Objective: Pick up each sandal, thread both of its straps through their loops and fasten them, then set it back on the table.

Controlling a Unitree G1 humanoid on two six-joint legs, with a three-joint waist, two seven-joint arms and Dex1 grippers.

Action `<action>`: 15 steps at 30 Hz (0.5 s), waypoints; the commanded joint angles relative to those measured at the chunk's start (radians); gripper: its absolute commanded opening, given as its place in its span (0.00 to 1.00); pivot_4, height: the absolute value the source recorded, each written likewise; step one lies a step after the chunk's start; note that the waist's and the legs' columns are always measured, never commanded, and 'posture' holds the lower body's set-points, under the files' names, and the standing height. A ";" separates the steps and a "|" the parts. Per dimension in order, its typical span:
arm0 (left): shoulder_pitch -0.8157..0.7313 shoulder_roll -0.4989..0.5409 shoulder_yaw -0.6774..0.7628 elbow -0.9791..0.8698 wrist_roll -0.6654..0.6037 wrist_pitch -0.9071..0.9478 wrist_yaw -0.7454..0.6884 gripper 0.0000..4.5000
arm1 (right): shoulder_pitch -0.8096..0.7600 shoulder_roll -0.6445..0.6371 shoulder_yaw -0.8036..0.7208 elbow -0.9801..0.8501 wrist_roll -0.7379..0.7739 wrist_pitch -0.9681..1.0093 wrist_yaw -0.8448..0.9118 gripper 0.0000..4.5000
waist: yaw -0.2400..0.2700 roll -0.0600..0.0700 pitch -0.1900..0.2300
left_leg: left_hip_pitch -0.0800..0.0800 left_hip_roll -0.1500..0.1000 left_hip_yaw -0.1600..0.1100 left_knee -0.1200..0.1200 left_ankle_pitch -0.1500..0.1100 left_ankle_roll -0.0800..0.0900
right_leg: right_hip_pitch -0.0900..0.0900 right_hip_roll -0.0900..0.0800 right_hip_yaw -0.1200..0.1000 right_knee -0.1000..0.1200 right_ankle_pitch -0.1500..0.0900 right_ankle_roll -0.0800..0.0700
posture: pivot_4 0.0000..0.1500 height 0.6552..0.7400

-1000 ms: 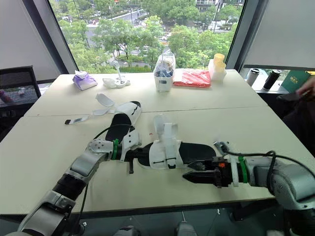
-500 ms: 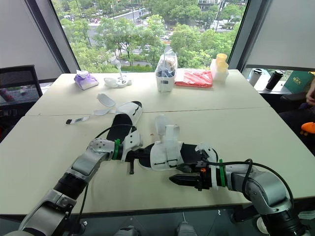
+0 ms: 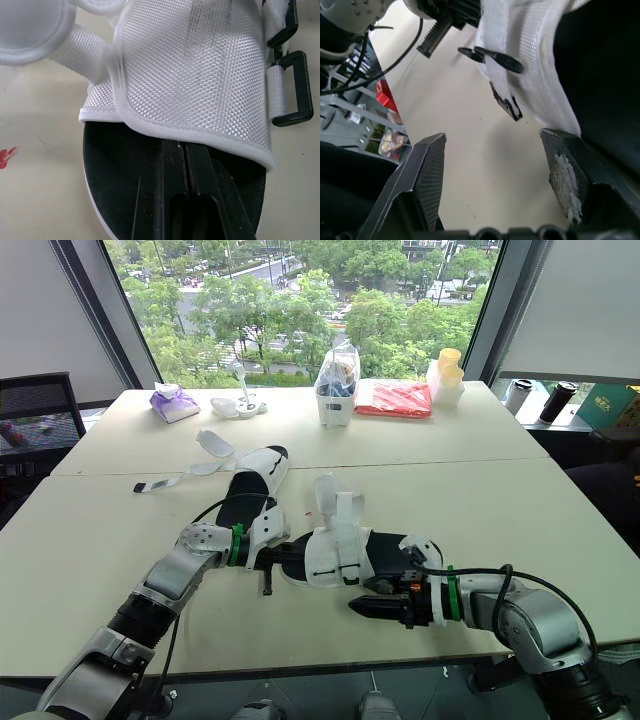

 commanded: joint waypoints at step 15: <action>0.036 -0.002 -0.044 0.018 0.031 0.023 -0.003 0.00 | 0.006 -0.044 -0.001 -0.065 0.096 0.058 0.045 0.02 | 0.001 0.000 0.000 | 0.000 0.000 0.000 -0.001 0.000 0.000 | 0.000 0.000 0.000 0.000 0.000 0.000 | 1.00 1.00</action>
